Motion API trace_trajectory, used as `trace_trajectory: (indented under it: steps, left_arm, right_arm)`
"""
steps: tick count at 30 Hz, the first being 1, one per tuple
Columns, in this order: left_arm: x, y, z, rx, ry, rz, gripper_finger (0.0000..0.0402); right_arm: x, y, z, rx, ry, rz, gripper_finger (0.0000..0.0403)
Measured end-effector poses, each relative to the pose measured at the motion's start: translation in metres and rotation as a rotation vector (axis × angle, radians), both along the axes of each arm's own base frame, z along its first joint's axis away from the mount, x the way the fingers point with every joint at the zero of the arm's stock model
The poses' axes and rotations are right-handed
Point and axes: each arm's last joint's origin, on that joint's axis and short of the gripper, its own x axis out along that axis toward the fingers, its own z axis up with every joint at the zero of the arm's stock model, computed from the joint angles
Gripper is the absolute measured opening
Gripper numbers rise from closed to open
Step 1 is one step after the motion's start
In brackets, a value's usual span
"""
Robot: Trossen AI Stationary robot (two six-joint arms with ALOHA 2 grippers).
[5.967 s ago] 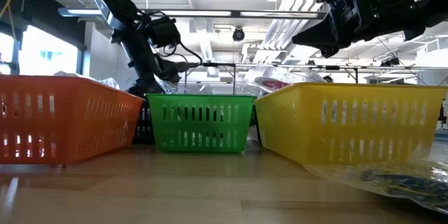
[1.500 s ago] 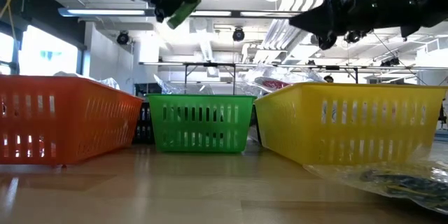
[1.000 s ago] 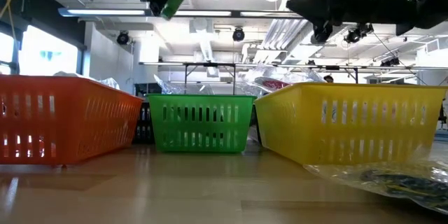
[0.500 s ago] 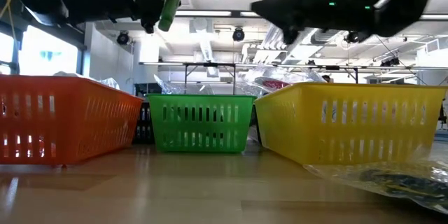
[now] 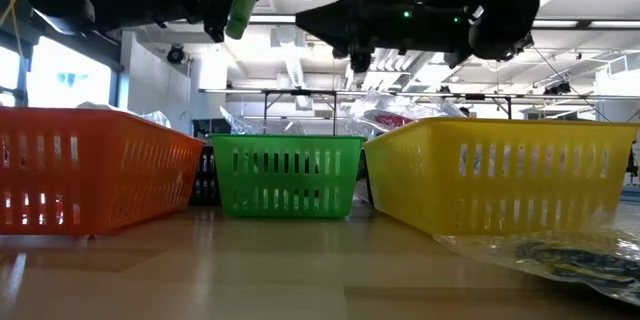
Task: Pick & Place Travel size toiletries
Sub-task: Put the green shampoo into the right black bin
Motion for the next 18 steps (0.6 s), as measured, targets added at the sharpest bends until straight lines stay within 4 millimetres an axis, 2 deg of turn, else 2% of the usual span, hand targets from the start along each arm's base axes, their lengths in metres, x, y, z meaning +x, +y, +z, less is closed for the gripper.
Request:
trace_trajectory:
  steps: [3,12,18]
  left_arm:
    - [0.003,-0.003,-0.002,-0.001,0.010,-0.008,0.0186]
    - [0.007,-0.002,-0.003,0.000,-0.020,-0.008,0.0186]
    - [0.012,0.000,-0.003,-0.004,-0.014,-0.009,0.0186]
  right_arm:
    - [0.003,0.000,0.001,0.000,-0.004,0.000,0.0083]
    - [0.009,0.006,0.007,0.002,-0.005,0.007,0.0253]
    - [0.016,0.003,0.013,0.079,0.014,-0.031,0.0328]
